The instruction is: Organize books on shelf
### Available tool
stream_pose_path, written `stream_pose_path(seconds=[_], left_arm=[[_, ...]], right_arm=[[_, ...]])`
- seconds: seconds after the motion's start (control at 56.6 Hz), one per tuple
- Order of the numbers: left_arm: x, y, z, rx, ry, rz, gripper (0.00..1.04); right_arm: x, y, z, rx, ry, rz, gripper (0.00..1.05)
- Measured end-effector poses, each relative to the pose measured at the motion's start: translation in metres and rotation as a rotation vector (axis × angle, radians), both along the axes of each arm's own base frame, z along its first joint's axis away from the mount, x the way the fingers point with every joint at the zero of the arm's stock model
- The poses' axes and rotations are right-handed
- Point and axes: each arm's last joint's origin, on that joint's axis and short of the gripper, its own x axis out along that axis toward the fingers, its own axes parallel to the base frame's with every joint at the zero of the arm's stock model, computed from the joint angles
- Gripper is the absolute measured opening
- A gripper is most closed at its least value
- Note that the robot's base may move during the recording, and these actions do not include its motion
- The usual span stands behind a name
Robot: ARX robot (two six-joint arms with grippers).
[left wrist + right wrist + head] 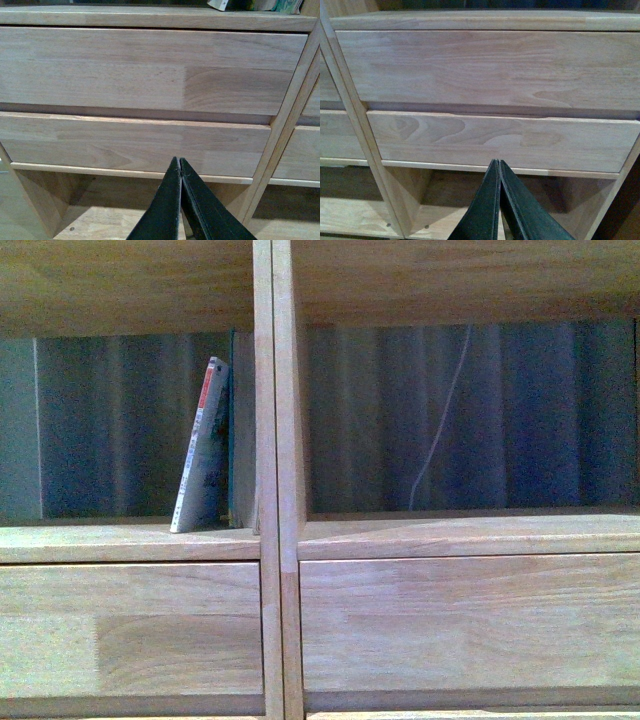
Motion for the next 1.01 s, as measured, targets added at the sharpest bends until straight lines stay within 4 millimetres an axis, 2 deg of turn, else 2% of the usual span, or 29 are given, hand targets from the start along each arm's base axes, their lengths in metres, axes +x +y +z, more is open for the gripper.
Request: stream_pose_path(seconds=[0.565, 0.671, 0.759, 1.006], left_arm=[[-0.031, 0.0, -0.021, 0.0, 0.001, 0.0, 0.03], [-0.035, 0.0, -0.023, 0.0, 0.0, 0.001, 0.03], [-0.038, 0.0, -0.029, 0.0, -0.006, -0.002, 0.03], [-0.045, 0.0, -0.028, 0.0, -0.014, 0.0, 0.03]], right_arm=[[-0.01, 0.0, -0.017, 0.0, -0.011, 0.0, 0.03], [-0.018, 0.0, -0.024, 0.0, 0.015, 0.0, 0.03], [-0.021, 0.0, -0.022, 0.0, -0.016, 0.0, 0.03], [-0.021, 0.0, -0.022, 0.0, -0.015, 0.0, 0.03]])
